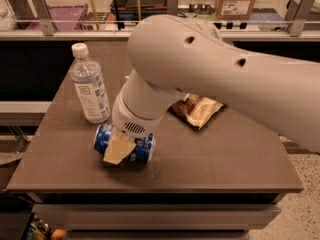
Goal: Knock pepsi can over
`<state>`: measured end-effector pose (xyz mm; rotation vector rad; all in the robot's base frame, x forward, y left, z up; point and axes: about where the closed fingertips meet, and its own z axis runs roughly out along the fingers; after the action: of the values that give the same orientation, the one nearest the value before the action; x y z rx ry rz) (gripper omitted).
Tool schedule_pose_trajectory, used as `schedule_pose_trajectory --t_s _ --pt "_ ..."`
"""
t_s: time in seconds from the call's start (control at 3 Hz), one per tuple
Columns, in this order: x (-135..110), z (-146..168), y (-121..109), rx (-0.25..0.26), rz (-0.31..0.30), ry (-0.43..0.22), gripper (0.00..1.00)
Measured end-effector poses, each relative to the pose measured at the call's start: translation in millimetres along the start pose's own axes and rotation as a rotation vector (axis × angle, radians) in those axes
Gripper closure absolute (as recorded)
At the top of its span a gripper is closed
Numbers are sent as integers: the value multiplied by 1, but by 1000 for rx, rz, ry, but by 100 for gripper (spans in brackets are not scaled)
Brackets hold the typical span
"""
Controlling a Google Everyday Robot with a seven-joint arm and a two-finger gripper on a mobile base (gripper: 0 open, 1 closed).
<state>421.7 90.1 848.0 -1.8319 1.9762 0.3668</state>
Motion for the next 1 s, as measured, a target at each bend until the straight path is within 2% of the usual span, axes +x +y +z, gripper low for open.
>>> schedule_pose_trajectory --t_s 0.33,0.67,1.0 --pt "23 5 -9 31 19 83 100" --pt "34 7 -15 45 27 108 100" --pt "33 4 -15 45 27 108 83"
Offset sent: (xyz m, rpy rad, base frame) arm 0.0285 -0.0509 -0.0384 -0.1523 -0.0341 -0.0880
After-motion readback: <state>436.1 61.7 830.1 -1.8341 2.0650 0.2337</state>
